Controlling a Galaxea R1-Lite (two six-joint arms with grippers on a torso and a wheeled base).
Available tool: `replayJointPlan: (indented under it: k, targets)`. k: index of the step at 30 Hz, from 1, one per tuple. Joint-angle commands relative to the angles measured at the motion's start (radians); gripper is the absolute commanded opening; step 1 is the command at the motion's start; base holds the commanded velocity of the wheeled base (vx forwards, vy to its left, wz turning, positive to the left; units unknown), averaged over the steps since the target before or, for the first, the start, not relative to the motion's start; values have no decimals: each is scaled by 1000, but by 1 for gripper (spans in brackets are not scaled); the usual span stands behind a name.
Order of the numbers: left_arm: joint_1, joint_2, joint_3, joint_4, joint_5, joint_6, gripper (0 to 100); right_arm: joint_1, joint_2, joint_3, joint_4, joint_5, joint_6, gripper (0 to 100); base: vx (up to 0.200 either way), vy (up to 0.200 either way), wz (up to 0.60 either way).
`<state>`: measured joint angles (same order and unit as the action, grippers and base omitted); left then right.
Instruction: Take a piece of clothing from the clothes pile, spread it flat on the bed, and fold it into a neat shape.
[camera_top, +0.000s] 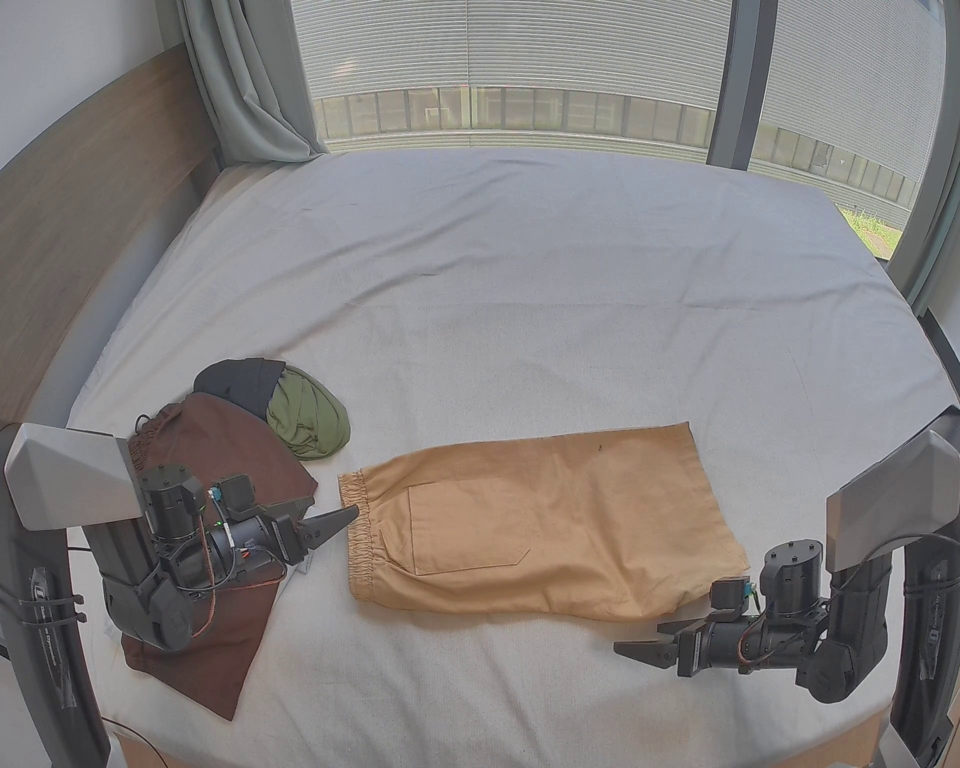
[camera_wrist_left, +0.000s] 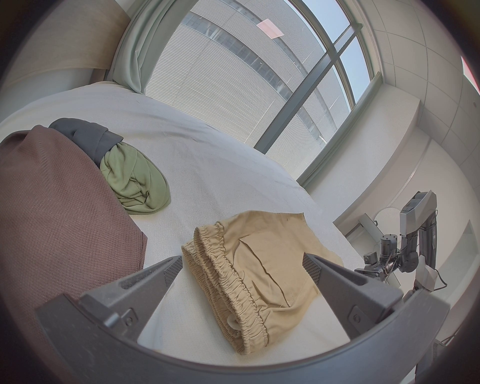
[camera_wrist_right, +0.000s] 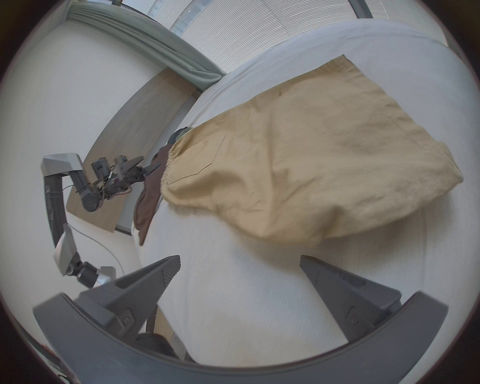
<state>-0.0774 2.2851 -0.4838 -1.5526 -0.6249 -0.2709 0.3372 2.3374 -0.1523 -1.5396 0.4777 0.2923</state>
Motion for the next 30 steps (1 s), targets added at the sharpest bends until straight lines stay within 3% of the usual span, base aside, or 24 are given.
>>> replayJointPlan:
  k: [1, 6, 19, 30]
  targets:
    - [-1, -4, 1, 0, 1, -1, 100, 2, -61, 48, -1, 50, -15, 100, 0, 0, 0]
    - [-2, -6, 4, 0, 1, -2, 100, -1, -136, 60, -1, 114, -44, 100, 0, 0, 0]
    - [-12, -4, 17, 0, -3, -11, 100, -4, -208, 16, -1, 111, -32, 100, 0, 0, 0]
    - [-39, 28, 39, 0, -3, -134, 100, -4, -202, 13, -1, 110, -33, 100, 0, 0, 0]
